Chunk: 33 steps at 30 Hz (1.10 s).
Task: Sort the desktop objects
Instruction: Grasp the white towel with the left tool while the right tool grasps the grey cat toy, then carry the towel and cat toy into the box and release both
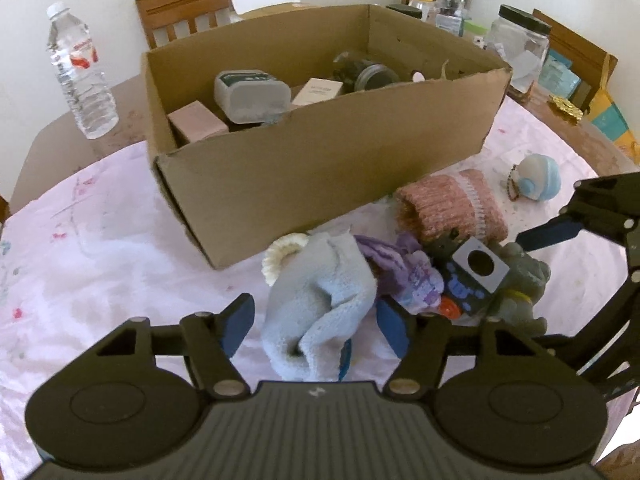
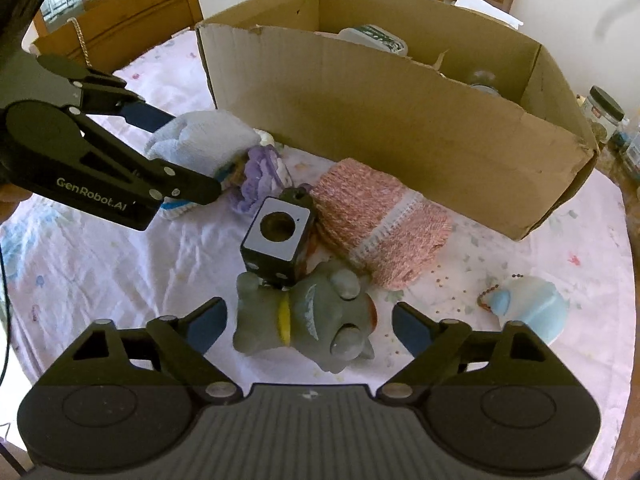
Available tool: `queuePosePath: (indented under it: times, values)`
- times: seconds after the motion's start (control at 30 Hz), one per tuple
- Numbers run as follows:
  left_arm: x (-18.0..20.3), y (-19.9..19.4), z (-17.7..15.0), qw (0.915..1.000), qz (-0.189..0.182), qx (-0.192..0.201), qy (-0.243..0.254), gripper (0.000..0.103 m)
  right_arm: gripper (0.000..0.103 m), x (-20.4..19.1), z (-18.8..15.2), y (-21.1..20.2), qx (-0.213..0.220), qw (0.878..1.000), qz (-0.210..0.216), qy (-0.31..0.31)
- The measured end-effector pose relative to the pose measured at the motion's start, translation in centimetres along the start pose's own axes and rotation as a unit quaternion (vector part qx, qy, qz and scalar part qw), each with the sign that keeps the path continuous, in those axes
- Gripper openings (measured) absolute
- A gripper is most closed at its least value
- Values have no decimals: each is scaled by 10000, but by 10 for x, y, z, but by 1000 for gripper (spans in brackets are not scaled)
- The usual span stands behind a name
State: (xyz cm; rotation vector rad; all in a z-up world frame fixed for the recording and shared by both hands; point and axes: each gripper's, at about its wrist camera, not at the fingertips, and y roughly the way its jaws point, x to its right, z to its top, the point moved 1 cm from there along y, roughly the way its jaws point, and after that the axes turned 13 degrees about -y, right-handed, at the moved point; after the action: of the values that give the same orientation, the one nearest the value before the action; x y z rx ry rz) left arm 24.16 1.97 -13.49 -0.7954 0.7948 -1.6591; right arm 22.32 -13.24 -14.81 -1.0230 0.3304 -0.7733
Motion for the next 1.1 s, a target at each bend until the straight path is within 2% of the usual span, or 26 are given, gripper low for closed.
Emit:
queuePosePath:
  times: [0.13, 0.3, 0.53, 1.1]
  values:
    - [2, 4, 2, 10000, -50, -16, 64, 61, 84, 0, 0, 3, -42, 10000, -9, 1]
    - [0, 5, 3, 9999, -143, -83, -9, 50, 78, 2, 0, 4, -60, 10000, 58, 19]
    - [-6, -2, 7, 9992, -316, -146, -187, 47, 76, 3, 2, -1, -96, 9999, 63, -5]
    - [3, -46, 27, 9989, -444, 88, 69, 46, 76, 5, 25, -38, -5, 9998, -54, -208]
